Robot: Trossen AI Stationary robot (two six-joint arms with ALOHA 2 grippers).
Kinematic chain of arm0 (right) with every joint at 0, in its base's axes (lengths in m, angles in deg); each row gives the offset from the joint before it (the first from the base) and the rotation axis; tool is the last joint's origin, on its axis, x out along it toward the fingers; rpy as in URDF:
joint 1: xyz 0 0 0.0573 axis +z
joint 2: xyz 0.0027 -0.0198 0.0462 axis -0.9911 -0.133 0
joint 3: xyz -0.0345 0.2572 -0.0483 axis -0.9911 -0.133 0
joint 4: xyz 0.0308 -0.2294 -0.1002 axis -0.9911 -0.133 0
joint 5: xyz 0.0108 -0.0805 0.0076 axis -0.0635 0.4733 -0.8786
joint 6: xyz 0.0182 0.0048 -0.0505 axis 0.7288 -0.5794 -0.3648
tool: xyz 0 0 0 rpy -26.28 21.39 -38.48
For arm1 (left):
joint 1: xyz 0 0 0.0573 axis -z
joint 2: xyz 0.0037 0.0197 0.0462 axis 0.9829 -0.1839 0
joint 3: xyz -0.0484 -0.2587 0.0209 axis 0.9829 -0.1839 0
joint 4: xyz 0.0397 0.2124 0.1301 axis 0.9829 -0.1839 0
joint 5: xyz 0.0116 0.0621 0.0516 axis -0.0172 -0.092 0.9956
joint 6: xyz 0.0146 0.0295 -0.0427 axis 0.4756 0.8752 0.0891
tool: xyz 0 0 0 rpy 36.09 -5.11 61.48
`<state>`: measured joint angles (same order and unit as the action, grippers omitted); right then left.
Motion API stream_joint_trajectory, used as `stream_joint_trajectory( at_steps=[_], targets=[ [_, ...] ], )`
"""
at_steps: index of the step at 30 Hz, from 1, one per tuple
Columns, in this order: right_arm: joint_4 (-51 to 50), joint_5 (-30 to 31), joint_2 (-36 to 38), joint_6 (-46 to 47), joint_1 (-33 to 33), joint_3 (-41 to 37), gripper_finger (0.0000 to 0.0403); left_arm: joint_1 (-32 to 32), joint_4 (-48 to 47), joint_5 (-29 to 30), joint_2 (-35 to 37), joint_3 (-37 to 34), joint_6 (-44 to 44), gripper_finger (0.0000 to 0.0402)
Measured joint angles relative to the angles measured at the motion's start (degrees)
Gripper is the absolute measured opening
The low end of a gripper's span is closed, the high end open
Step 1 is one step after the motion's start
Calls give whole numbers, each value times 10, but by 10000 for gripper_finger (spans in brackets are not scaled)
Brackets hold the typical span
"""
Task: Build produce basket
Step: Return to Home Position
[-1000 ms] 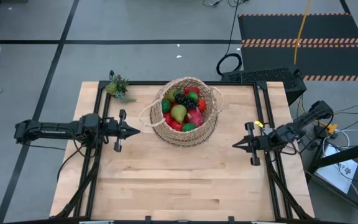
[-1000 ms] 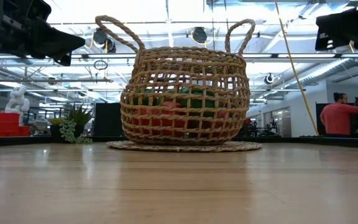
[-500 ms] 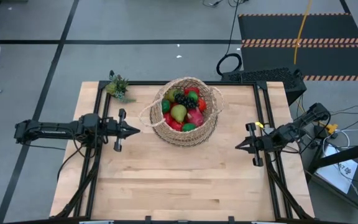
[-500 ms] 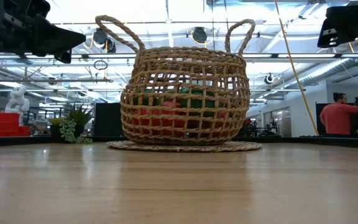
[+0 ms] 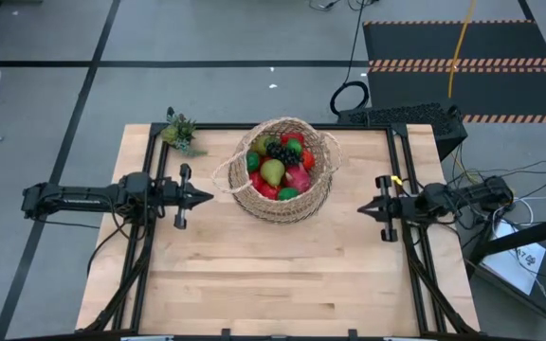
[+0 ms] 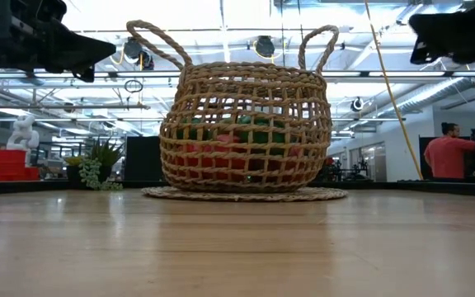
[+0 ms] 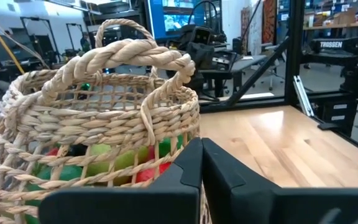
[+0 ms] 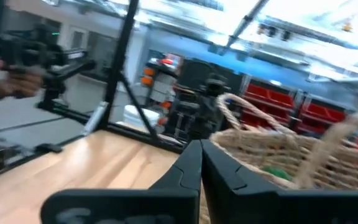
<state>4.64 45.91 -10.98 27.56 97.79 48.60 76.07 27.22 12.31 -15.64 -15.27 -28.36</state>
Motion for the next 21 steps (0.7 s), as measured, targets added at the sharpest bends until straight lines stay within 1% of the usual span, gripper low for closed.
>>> stream_joint_trajectory(
  at_steps=[3,7,10,11,15,17,21],
  targets=[
    [-2,1,0,21,-26,0,0,0,1,5,0,0,12,4],
    [-21,4,0,47,-42,0,0,0,21,22,0,0,35,16],
    [-54,35,0,71,-47,0,0,0,29,23,0,0,52,20],
    [-63,45,0,79,-47,0,0,0,30,23,0,0,57,20],
    [-73,45,0,85,-47,0,0,-1,30,24,0,0,69,7],
    [-73,29,0,76,-47,0,0,-3,30,24,0,0,68,3],
    [-70,-33,0,53,-49,0,0,-11,28,24,0,0,54,13]
  ],
)
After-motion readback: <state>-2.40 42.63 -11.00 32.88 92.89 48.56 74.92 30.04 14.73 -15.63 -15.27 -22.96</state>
